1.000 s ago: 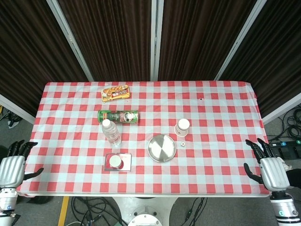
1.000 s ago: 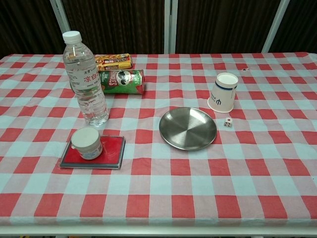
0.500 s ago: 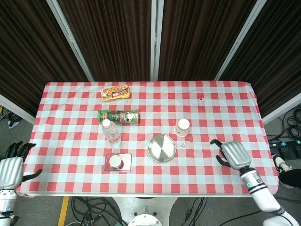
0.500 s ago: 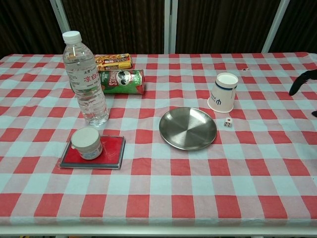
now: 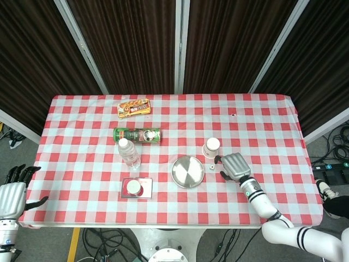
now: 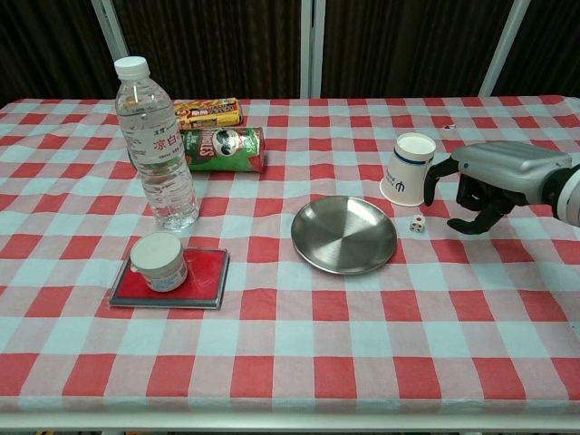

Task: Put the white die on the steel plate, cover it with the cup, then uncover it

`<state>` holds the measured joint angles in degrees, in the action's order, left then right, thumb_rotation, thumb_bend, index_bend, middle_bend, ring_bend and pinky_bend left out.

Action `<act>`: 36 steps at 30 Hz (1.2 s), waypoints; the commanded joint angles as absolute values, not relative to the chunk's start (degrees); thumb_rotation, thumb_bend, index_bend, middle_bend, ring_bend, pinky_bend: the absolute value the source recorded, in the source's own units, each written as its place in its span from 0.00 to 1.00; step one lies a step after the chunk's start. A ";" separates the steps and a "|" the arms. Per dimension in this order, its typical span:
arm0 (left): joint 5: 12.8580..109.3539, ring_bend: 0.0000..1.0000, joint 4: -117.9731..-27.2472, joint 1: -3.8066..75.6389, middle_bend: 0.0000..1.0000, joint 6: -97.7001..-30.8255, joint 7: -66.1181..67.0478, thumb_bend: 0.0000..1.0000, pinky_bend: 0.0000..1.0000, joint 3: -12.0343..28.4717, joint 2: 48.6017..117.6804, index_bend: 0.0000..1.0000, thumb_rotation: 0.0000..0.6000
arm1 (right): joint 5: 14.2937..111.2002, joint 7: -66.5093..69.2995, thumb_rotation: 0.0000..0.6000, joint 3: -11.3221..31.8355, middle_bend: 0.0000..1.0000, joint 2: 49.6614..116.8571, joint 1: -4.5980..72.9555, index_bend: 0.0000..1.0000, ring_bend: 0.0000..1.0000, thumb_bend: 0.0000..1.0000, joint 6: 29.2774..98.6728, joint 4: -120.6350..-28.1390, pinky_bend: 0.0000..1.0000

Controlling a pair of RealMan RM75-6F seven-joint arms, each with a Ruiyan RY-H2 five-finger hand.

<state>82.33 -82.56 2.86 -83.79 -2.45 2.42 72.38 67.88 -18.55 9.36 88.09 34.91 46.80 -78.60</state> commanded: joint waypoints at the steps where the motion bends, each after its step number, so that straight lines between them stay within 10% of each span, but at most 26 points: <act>1: 82.38 0.10 -82.32 2.91 0.19 -83.68 -2.75 0.07 0.08 2.40 72.51 0.20 1.00 | 66.72 -19.19 1.00 9.34 0.94 90.35 36.16 0.39 0.90 0.28 46.22 -76.51 0.92; 36: 82.95 0.10 -80.38 2.64 0.19 -83.58 -6.37 0.07 0.08 2.06 72.95 0.20 1.00 | 70.64 -16.56 1.00 8.69 0.94 94.91 41.47 0.60 0.90 0.28 48.10 -77.00 0.93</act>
